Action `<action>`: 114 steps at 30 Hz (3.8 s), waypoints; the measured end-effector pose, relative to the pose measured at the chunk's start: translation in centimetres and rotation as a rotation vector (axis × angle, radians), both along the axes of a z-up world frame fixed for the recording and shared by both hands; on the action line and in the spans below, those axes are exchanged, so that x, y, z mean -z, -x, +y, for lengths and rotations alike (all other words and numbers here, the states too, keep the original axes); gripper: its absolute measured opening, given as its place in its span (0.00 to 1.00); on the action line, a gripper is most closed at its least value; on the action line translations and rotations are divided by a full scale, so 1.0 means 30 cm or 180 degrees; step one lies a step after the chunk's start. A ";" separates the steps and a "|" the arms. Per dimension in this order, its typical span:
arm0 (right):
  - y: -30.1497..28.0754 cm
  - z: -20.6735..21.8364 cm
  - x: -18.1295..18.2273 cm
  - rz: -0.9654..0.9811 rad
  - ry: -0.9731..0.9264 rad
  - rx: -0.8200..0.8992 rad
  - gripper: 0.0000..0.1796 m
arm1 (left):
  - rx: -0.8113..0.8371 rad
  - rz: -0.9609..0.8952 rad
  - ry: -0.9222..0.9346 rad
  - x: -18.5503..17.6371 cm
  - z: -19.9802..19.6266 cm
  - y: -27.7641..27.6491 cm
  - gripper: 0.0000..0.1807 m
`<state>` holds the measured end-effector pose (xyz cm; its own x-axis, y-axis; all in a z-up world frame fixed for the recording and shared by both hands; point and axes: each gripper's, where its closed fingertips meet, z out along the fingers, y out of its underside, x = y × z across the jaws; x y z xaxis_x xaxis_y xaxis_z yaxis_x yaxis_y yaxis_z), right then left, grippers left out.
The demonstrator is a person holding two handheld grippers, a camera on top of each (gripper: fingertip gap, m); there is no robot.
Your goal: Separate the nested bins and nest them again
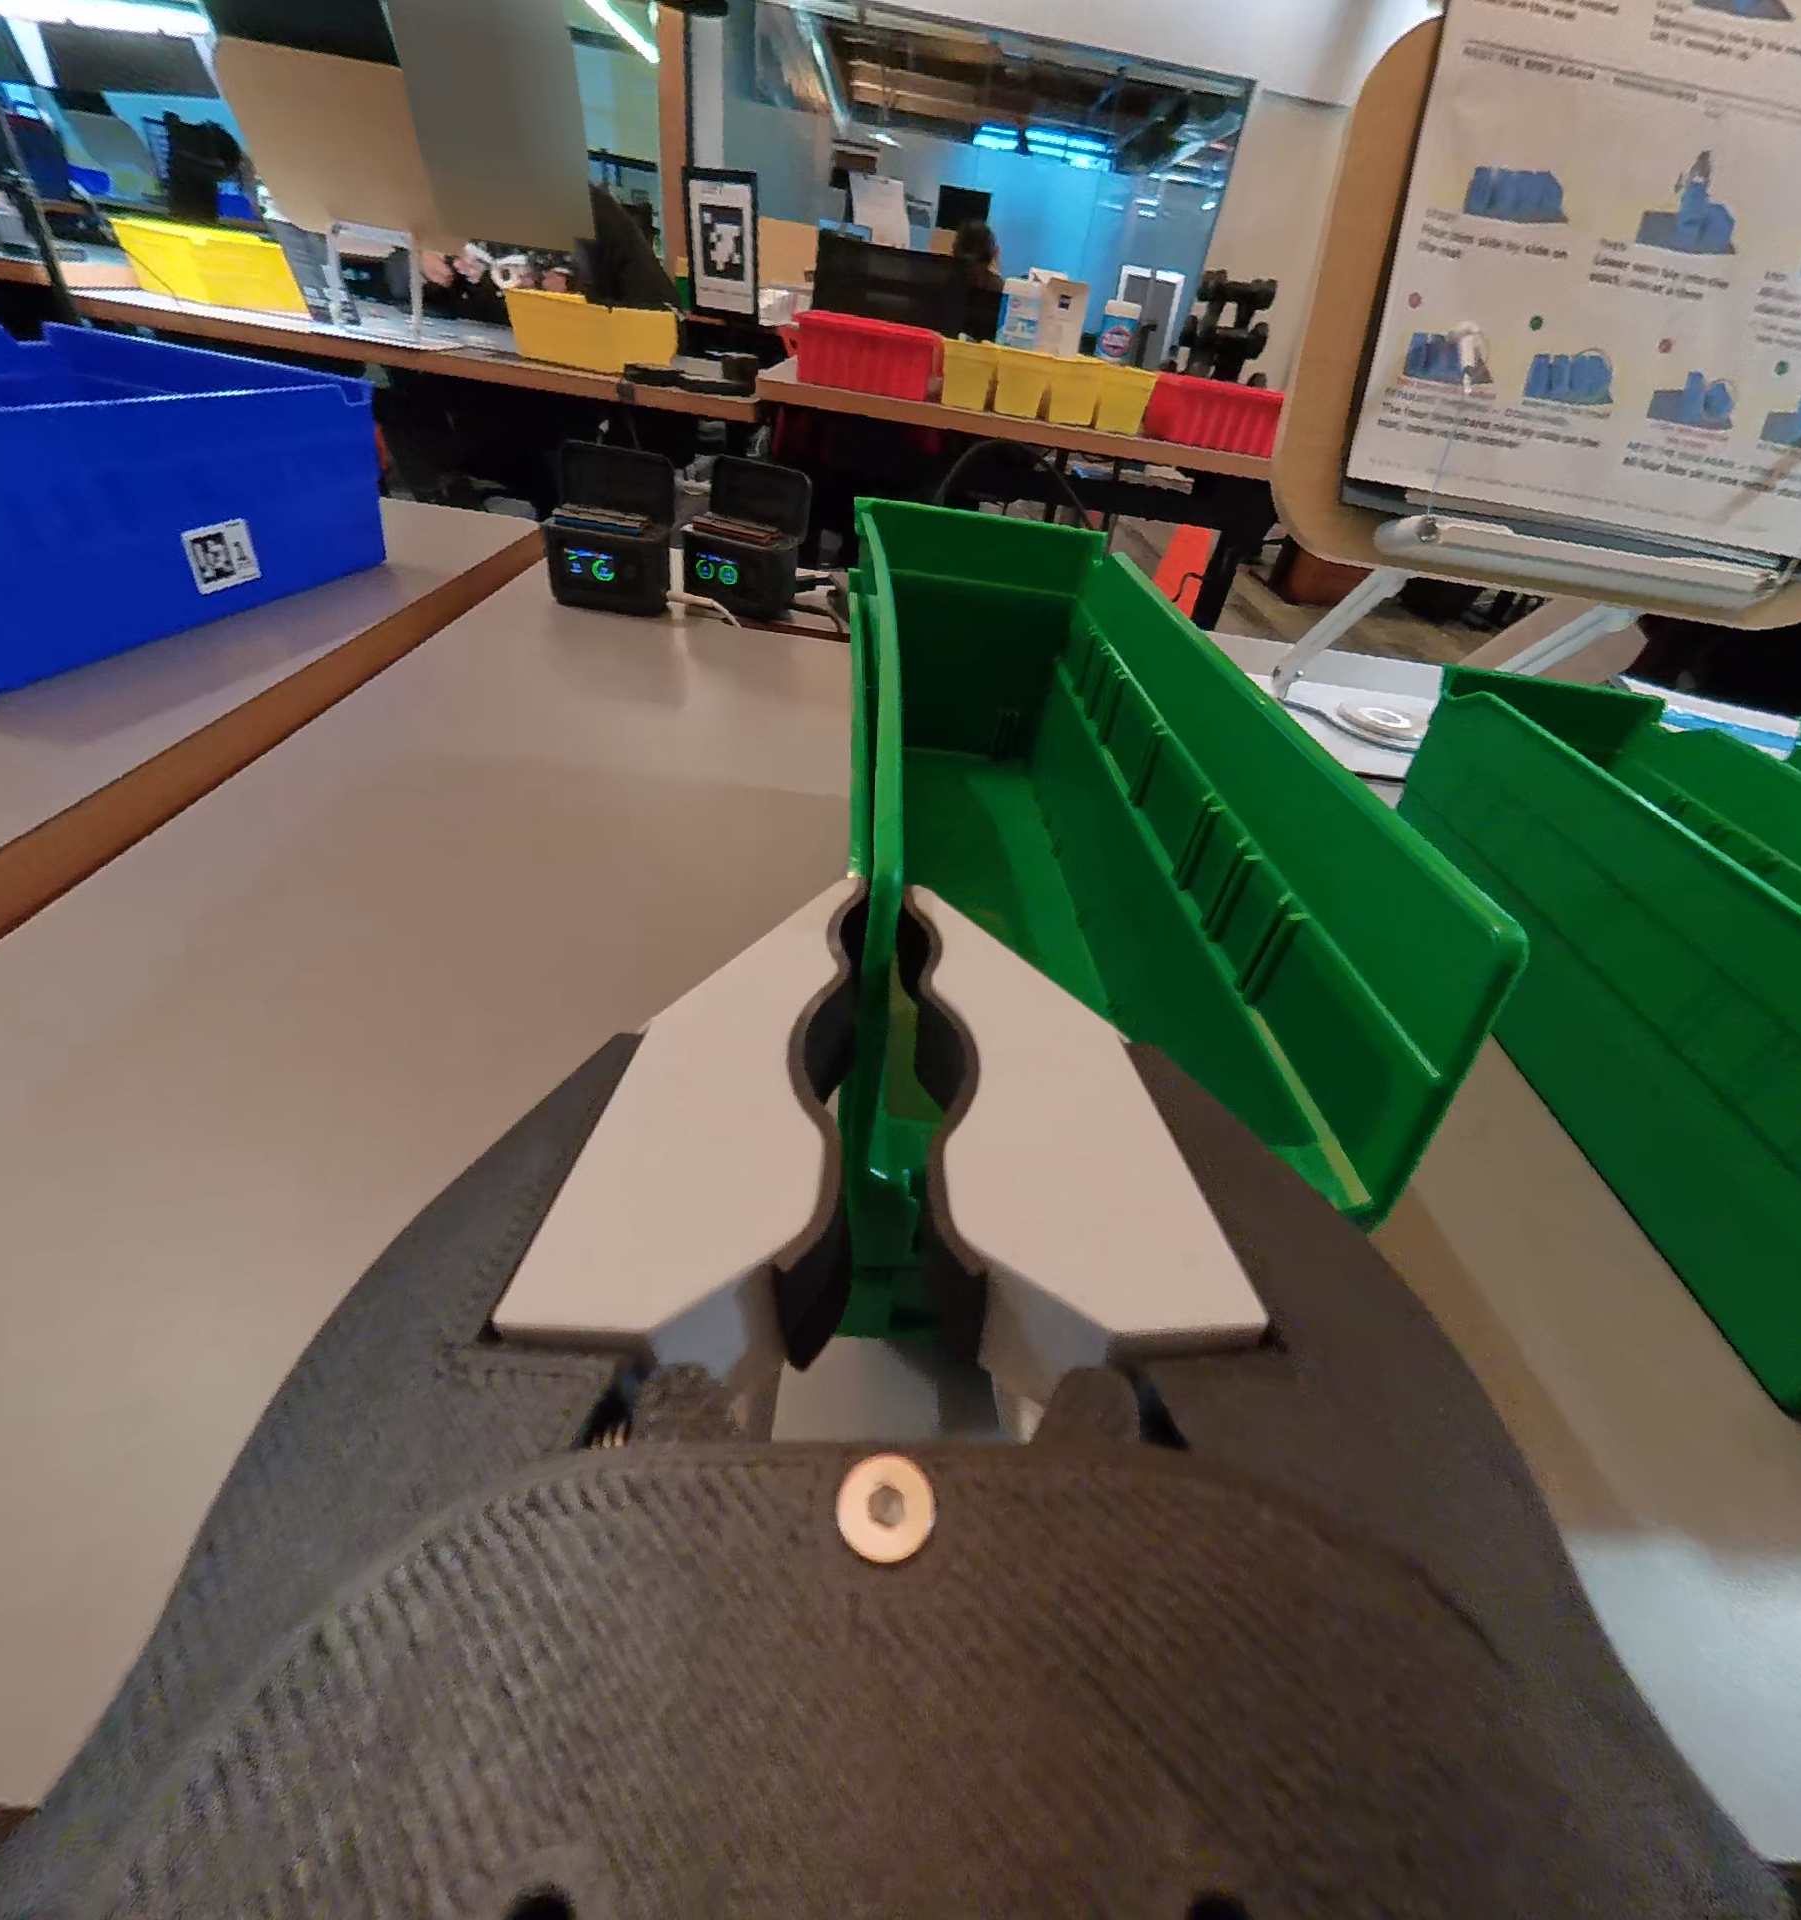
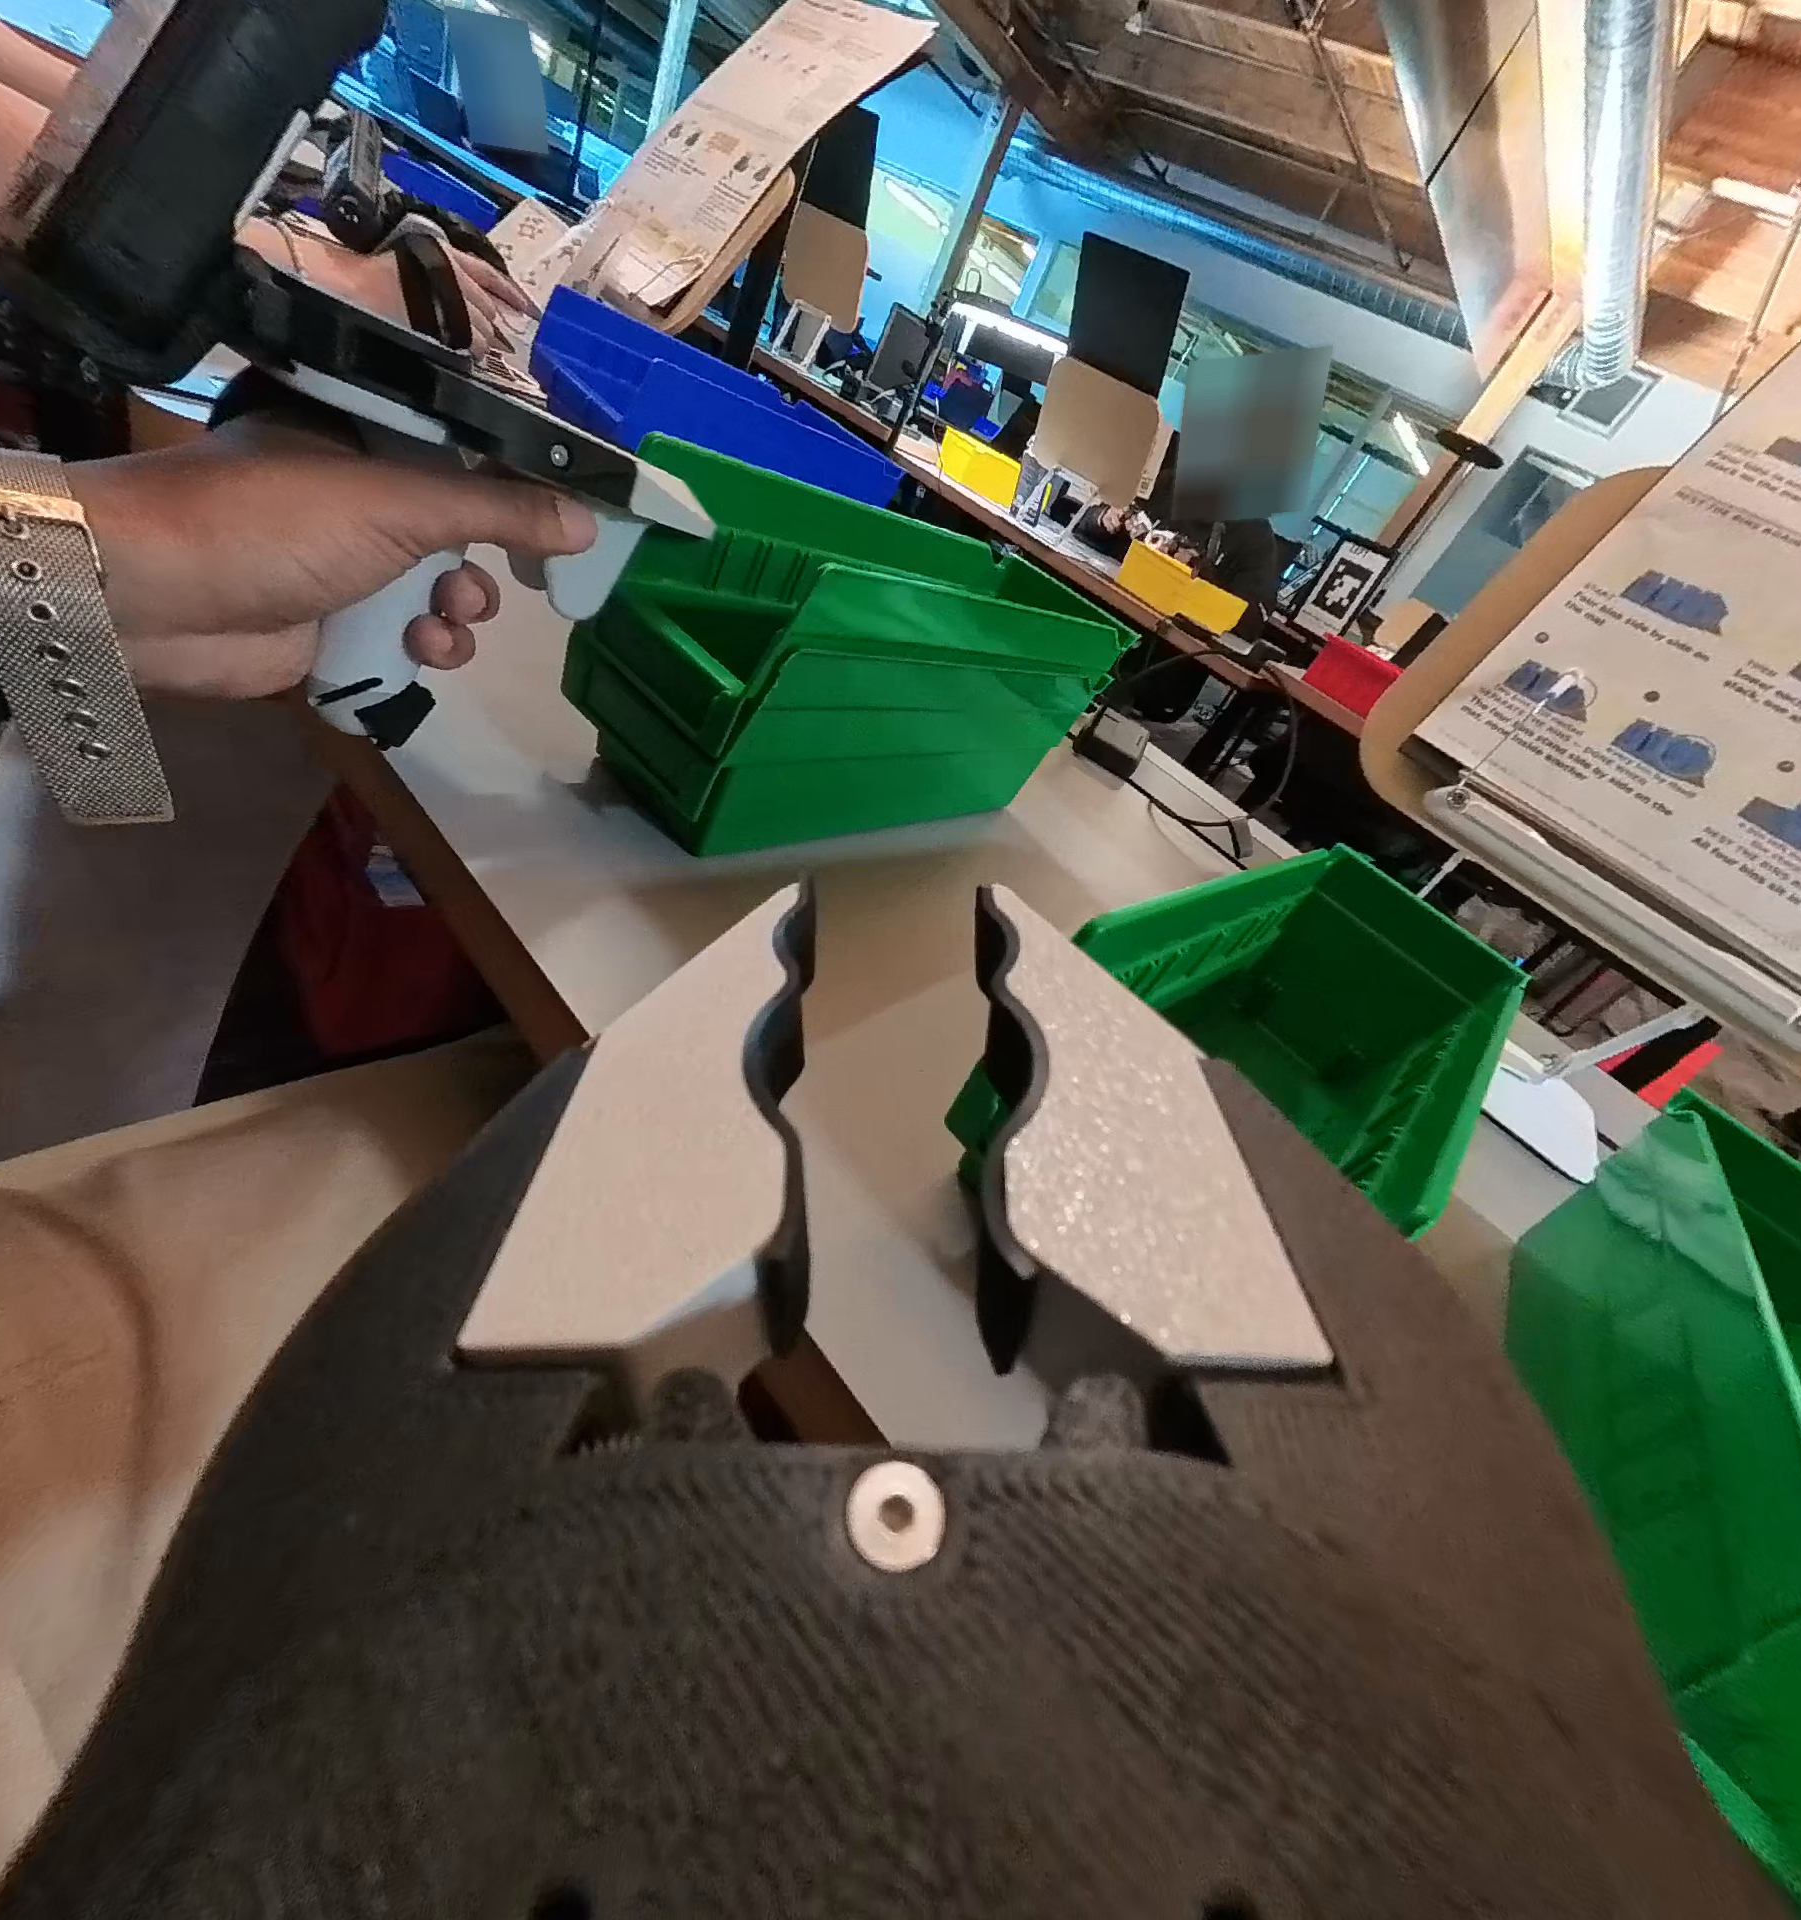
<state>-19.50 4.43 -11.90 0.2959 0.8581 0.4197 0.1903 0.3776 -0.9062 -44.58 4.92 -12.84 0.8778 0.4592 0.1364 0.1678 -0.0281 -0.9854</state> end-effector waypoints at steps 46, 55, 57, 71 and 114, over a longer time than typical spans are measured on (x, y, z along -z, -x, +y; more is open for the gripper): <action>-0.799 0.836 -0.036 0.1144 0.1572 0.1879 0.34 | 0.0155 0.0156 -0.0250 -0.054 0.002 -0.026 0.13; -0.744 0.845 0.124 0.0379 0.1850 0.1944 0.33 | 0.0134 0.0286 -0.0252 -0.072 -0.001 -0.039 0.14; -0.736 0.844 0.126 0.0387 0.1862 0.1898 0.32 | 0.0116 0.0315 -0.0237 -0.072 0.000 -0.039 0.15; -0.722 0.844 0.148 0.0136 0.1690 0.1943 0.12 | 0.0045 0.0369 -0.0545 -0.144 -0.031 -0.058 0.16; -0.281 0.194 -0.284 0.1216 0.0365 0.0962 0.01 | 0.1954 -0.0115 -0.0779 -0.167 0.060 -1.023 0.37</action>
